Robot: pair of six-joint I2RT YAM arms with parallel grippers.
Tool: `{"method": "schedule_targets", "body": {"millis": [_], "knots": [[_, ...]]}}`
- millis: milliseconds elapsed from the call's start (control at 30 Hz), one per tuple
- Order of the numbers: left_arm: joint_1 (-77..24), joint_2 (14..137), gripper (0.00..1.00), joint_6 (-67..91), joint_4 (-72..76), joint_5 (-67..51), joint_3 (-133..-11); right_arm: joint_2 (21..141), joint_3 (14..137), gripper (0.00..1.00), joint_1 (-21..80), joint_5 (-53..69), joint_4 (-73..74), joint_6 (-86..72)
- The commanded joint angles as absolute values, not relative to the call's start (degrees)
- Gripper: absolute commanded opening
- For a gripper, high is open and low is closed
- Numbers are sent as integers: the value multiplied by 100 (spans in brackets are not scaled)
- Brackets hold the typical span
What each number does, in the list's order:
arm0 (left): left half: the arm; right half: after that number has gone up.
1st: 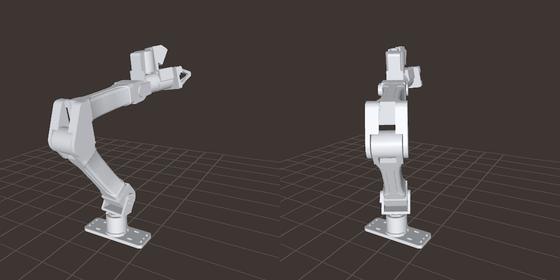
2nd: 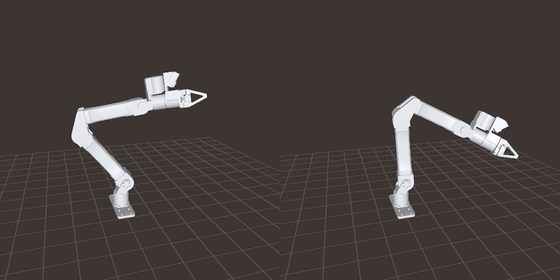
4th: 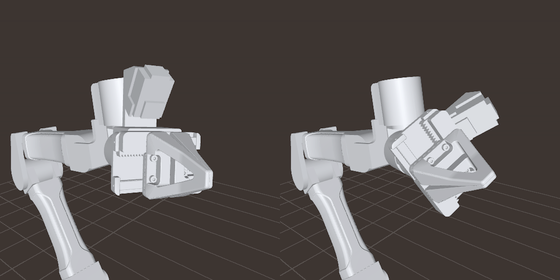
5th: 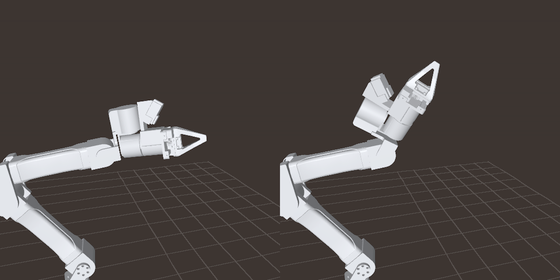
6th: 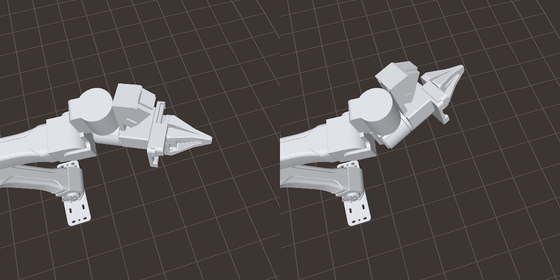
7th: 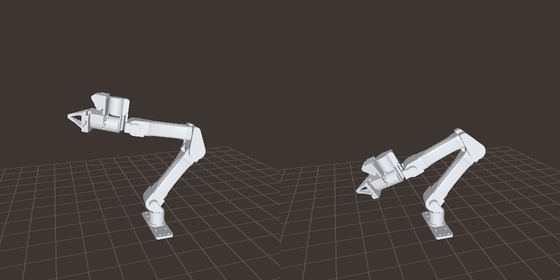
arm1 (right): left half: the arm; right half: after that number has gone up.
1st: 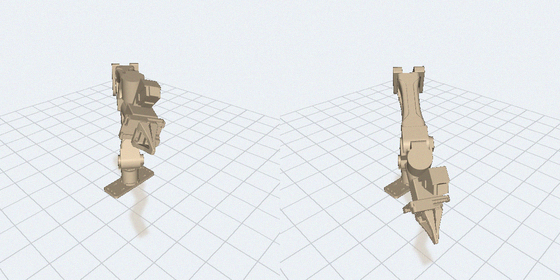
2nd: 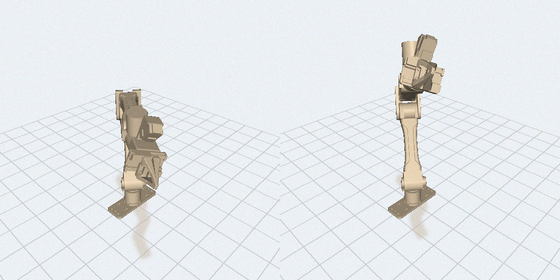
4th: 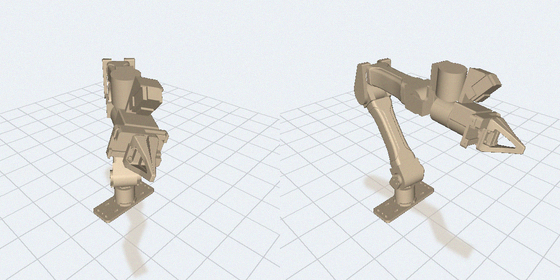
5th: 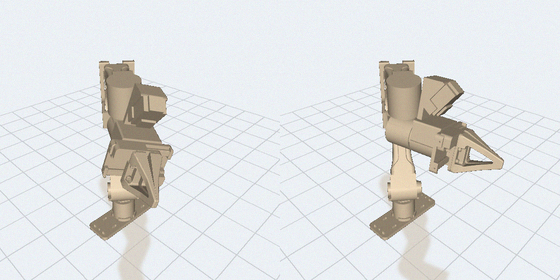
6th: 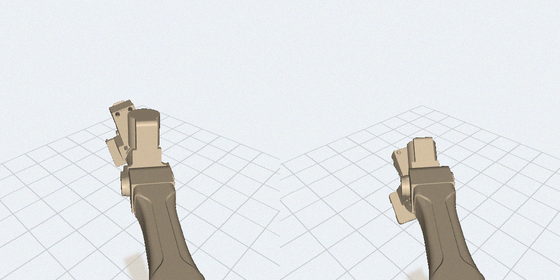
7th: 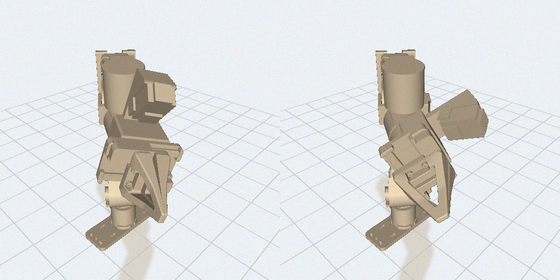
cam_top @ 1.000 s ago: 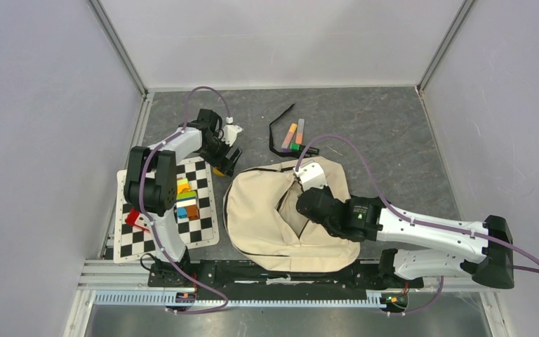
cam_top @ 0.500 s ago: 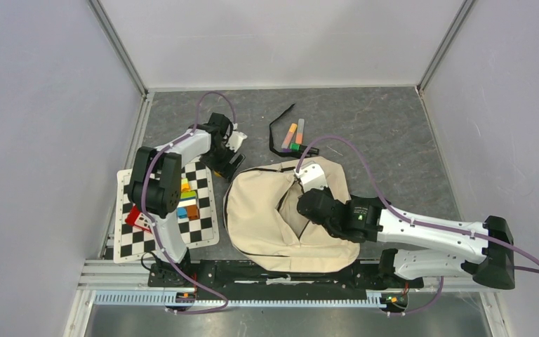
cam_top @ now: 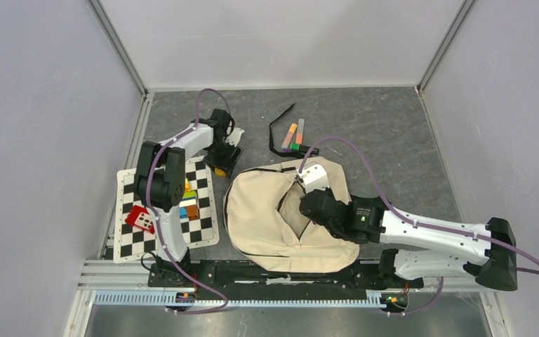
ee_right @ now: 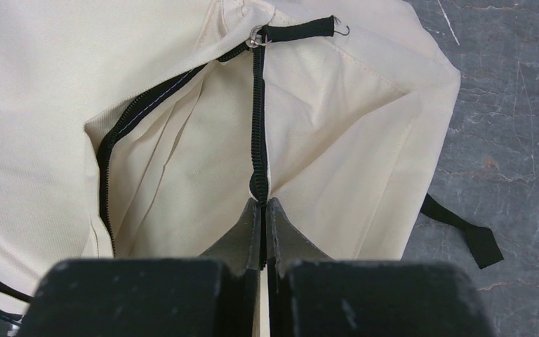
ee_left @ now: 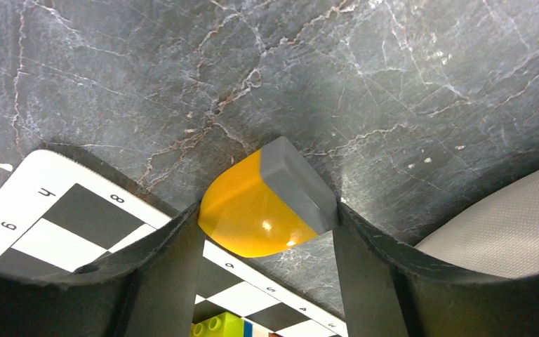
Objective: Pack the student bag
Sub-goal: Pick up the stationery from the center of the board.
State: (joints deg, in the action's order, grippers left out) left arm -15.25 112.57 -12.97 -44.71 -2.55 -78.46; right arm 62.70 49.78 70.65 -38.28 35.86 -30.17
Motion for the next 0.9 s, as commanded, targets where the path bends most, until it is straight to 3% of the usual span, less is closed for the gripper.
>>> {"method": "schedule_targets", "body": {"millis": [0, 167, 633, 867], "knots": [[-1547, 11371, 52, -829, -4433, -318, -8139, 6082, 4927, 0, 7075, -3840, 3454, -3110], [-1562, 10948, 45, -606, -4225, -289, -8039, 6049, 4946, 0, 7078, -3873, 3456, -3098], [-1781, 9284, 45, 61, -4156, -185, -7316, 6137, 5141, 0, 7075, -3906, 3461, -2917], [-2642, 8180, 47, 842, -4393, -153, -7037, 6113, 5205, 0, 7077, -3961, 3461, -2873]]}}
